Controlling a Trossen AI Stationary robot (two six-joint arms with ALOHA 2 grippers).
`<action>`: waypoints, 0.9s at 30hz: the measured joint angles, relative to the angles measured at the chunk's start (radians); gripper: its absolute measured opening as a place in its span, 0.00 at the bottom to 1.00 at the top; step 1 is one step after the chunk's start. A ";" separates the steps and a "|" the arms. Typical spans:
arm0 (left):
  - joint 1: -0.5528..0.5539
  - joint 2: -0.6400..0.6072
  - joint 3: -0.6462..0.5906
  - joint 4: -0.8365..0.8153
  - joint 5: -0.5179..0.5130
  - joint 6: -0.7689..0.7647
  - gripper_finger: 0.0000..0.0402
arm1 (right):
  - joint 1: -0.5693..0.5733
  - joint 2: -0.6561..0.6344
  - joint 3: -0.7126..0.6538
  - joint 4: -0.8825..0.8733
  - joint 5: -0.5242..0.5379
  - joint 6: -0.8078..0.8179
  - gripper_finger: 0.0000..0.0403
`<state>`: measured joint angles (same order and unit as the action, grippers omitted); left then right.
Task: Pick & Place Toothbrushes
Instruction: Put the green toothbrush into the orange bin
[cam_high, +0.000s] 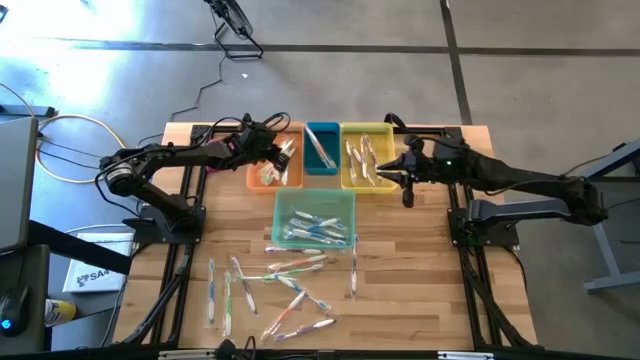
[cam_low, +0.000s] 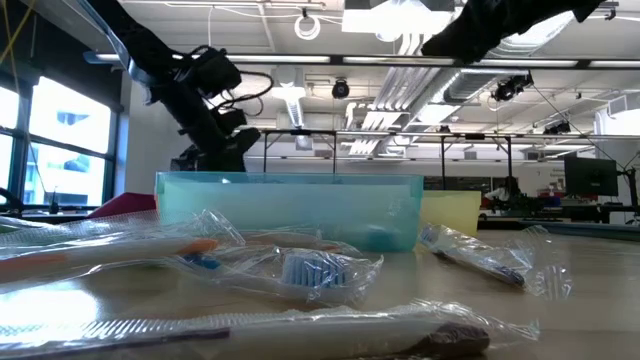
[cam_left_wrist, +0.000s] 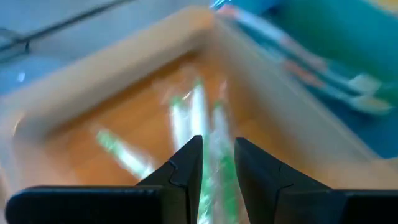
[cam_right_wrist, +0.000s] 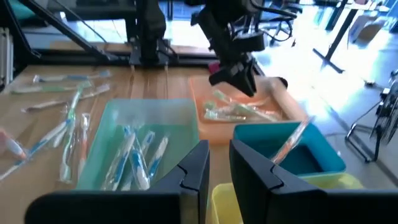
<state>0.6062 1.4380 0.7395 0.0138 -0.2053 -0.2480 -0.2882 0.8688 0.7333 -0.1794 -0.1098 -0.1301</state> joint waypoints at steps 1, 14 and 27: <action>-0.012 0.000 0.000 0.023 0.000 0.016 0.23 | 0.000 -0.017 -0.011 0.009 0.001 -0.003 0.14; -0.190 -0.048 0.000 0.103 -0.021 0.148 0.23 | -0.067 -0.324 -0.361 0.345 0.085 0.051 0.14; -0.398 -0.263 0.000 -0.036 -0.025 0.177 0.23 | -0.076 -0.451 -0.435 0.339 0.081 0.048 0.14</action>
<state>0.2077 1.1753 0.7391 -0.0226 -0.2301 -0.0713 -0.3637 0.4183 0.2985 0.1593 -0.0289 -0.0817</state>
